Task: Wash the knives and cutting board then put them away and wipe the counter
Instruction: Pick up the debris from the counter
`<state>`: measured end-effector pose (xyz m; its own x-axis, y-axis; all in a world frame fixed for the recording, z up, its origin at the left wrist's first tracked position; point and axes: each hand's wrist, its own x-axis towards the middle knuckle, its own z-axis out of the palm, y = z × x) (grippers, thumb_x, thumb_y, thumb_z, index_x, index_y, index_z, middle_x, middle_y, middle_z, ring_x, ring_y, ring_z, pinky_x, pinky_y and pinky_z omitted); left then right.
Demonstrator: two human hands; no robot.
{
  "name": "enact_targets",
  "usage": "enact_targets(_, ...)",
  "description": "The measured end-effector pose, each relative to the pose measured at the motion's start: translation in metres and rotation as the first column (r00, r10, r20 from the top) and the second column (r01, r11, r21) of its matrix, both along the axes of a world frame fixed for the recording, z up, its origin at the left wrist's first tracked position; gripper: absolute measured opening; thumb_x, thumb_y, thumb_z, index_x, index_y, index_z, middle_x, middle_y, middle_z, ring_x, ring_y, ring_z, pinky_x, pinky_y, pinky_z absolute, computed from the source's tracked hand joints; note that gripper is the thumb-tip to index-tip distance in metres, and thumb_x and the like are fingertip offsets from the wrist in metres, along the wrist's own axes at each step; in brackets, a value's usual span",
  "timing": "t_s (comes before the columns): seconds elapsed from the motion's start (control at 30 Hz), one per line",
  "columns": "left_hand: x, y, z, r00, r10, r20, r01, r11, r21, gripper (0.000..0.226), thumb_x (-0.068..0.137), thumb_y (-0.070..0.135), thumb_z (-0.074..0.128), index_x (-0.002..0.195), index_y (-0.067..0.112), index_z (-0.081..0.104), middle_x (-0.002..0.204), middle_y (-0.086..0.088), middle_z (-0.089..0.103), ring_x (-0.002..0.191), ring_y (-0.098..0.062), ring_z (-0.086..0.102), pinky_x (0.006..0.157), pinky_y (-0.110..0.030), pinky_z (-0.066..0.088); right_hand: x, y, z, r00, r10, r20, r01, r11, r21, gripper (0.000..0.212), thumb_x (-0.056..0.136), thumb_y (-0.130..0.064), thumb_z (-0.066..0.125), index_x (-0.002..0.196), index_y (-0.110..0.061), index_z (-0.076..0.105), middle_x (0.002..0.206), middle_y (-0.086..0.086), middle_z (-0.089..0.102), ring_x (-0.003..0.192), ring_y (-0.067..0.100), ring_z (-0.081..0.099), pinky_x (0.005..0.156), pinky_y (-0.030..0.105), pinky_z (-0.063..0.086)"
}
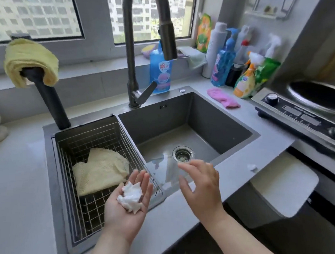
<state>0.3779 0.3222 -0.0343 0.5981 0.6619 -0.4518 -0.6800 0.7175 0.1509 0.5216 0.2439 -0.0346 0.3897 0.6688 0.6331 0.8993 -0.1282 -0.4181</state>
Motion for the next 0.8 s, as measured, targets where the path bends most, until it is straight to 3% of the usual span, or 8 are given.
enact_targets(0.1,0.035,-0.011,-0.003,1.0,0.012,-0.023,-0.012,1.0,-0.018,0.054,0.096,0.028,0.034,0.071,0.001,0.073,0.081,-0.013,0.071,0.066,-0.026,0.071,0.059,-0.037,0.057,0.081,-0.028,-0.009,0.976,-0.207,-0.063,0.18,0.938,-0.297,0.027,0.078,-0.011,0.063,0.105,-0.013,0.068,0.103,0.009,0.063,0.096,0.024,0.057,0.082,0.04,0.052)
enact_targets(0.17,0.066,-0.024,-0.002,0.999,0.022,-0.029,-0.023,0.999,-0.033,0.051,0.095,0.029,0.036,0.074,0.001,0.073,0.083,-0.013,0.071,0.067,-0.025,0.071,0.06,-0.036,0.057,0.131,-0.049,-0.013,0.939,-0.311,-0.145,0.2,0.839,-0.505,0.035,0.089,-0.014,0.056,0.124,-0.013,0.057,0.126,0.008,0.049,0.117,0.024,0.044,0.098,0.032,0.04)
enact_targets(0.27,0.119,-0.048,0.003,1.0,-0.006,-0.018,0.006,0.999,-0.033,0.023,0.079,0.018,0.053,0.081,0.002,0.069,0.08,-0.015,0.072,0.064,-0.027,0.071,0.057,-0.04,0.057,0.189,-0.07,-0.022,0.899,-0.322,-0.299,0.122,0.837,-0.533,0.036,0.092,-0.015,0.048,0.128,-0.013,0.051,0.129,0.005,0.042,0.12,0.019,0.037,0.095,0.021,0.035)
enact_targets(0.4,0.182,-0.072,-0.004,0.997,0.021,-0.07,-0.026,0.997,-0.073,0.045,0.095,0.023,0.036,0.077,-0.001,0.069,0.077,-0.016,0.072,0.062,-0.028,0.071,0.058,-0.041,0.056,0.225,-0.071,-0.03,0.937,-0.204,-0.283,0.015,0.833,-0.553,0.025,0.095,-0.011,0.043,0.111,-0.007,0.061,0.107,0.002,0.048,0.106,0.018,0.046,0.077,0.016,0.03)
enact_targets(0.5,0.213,-0.088,0.001,0.994,0.028,-0.109,-0.037,0.996,-0.08,0.036,0.096,0.025,0.035,0.091,0.002,0.063,0.077,-0.015,0.072,0.063,-0.026,0.071,0.064,-0.039,0.055,0.241,-0.071,-0.031,0.961,-0.118,-0.249,-0.048,0.818,-0.574,0.023,0.095,-0.012,0.043,0.107,-0.007,0.062,0.113,0.007,0.057,0.106,0.02,0.052,0.074,0.015,0.029)
enact_targets(0.63,0.235,-0.099,-0.001,0.988,0.058,-0.144,-0.068,0.996,-0.065,0.036,0.097,0.027,0.036,0.095,0.003,0.062,0.08,-0.015,0.072,0.066,-0.027,0.071,0.068,-0.04,0.053,0.249,-0.072,-0.023,0.936,-0.017,-0.35,-0.139,0.899,-0.415,0.025,0.092,-0.004,0.046,0.11,-0.006,0.063,0.113,0.005,0.059,0.095,0.011,0.055,0.07,0.003,0.032)
enact_targets(0.73,0.249,-0.099,-0.003,0.986,0.062,-0.155,-0.074,0.995,-0.071,0.036,0.097,0.027,0.034,0.097,0.003,0.061,0.079,-0.016,0.072,0.066,-0.027,0.071,0.066,-0.041,0.054,0.233,-0.07,-0.005,0.904,0.114,-0.412,-0.181,0.975,-0.129,0.021,0.085,-0.002,0.058,0.103,-0.013,0.063,0.094,-0.012,0.051,0.071,-0.004,0.049,0.069,-0.003,0.039)
enact_targets(0.8,0.262,-0.101,-0.001,0.99,0.036,-0.139,-0.048,0.996,-0.081,0.036,0.097,0.025,0.033,0.092,0.003,0.06,0.072,-0.015,0.071,0.061,-0.025,0.07,0.056,-0.039,0.058,0.219,-0.068,0.001,0.906,0.242,-0.348,-0.238,0.97,0.053,0.023,0.08,-0.006,0.059,0.092,-0.025,0.053,0.083,-0.02,0.044,0.073,-0.005,0.049,0.066,0.001,0.04)
